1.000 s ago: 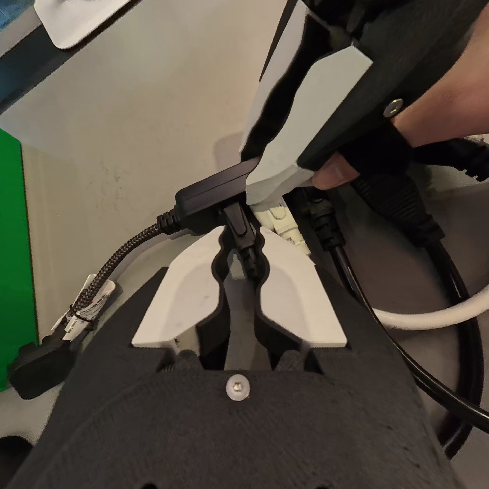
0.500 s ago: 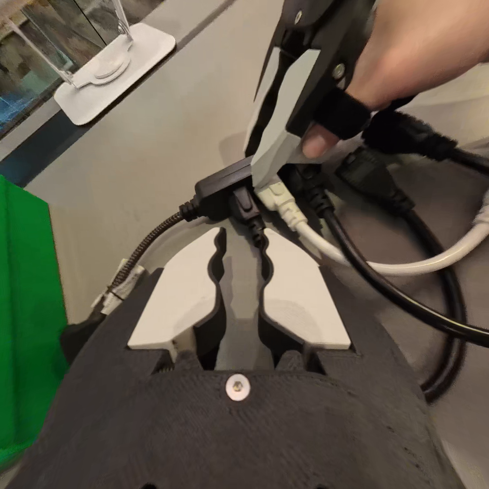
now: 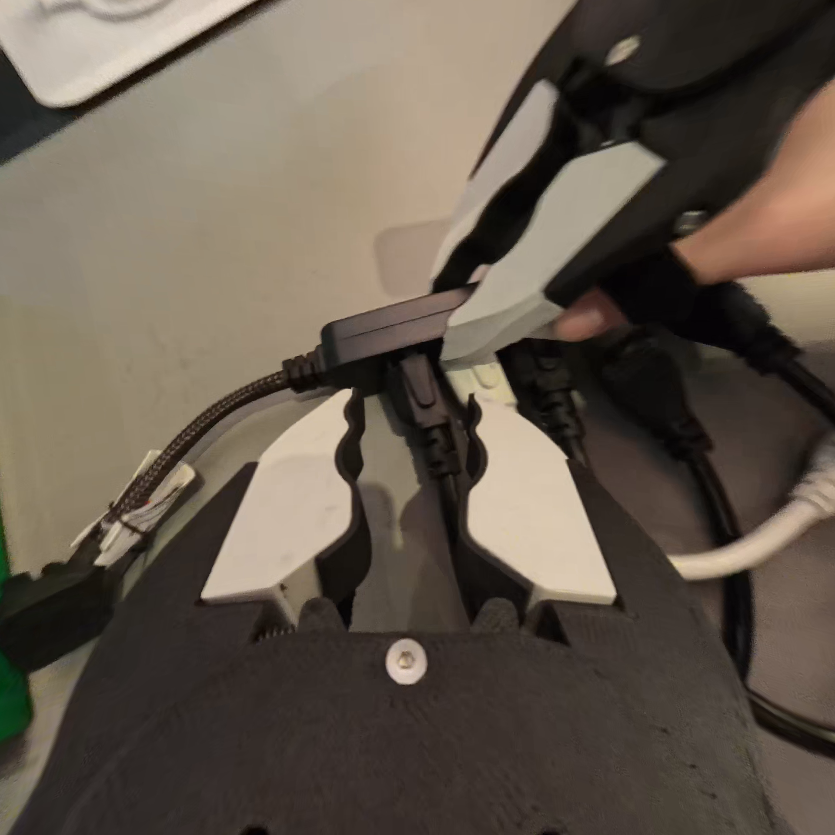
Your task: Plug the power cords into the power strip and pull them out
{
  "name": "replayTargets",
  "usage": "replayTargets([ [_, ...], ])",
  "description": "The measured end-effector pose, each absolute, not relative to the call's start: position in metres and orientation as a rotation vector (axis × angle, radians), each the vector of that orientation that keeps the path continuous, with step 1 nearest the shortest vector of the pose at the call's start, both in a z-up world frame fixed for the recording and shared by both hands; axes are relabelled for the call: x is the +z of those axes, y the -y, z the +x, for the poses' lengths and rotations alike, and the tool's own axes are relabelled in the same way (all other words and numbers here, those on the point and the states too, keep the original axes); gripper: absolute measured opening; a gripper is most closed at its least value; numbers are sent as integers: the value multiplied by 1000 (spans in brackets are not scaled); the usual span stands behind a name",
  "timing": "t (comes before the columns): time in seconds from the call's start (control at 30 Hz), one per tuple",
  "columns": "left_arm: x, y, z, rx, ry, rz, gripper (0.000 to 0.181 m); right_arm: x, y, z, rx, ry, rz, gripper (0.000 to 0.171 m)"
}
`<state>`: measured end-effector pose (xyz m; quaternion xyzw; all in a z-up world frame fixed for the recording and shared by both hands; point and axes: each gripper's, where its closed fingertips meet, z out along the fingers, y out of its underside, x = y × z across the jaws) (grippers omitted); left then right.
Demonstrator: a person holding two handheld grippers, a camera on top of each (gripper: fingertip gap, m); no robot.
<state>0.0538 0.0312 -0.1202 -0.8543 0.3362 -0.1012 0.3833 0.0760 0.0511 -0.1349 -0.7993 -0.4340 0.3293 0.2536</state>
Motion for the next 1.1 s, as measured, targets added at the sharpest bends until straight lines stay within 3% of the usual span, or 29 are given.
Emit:
replayTargets([
  [0.03, -128, -37, 48, -183, -849, -2224, 44, -135, -51, 76, 894, 1179, -2172, 32],
  [0.07, -132, -39, 46, -146, -869, -2247, 49, -135, -51, 76, 887, 1178, -2172, 32],
  [0.23, -135, -35, 57, -211, -953, -2289, 25, -135, -52, 76, 855, 1179, -2169, 32],
  [1.1, -139, -37, 56, -303, -987, -2321, 27, -142, -50, 69, 829, 1274, -2207, 39],
])
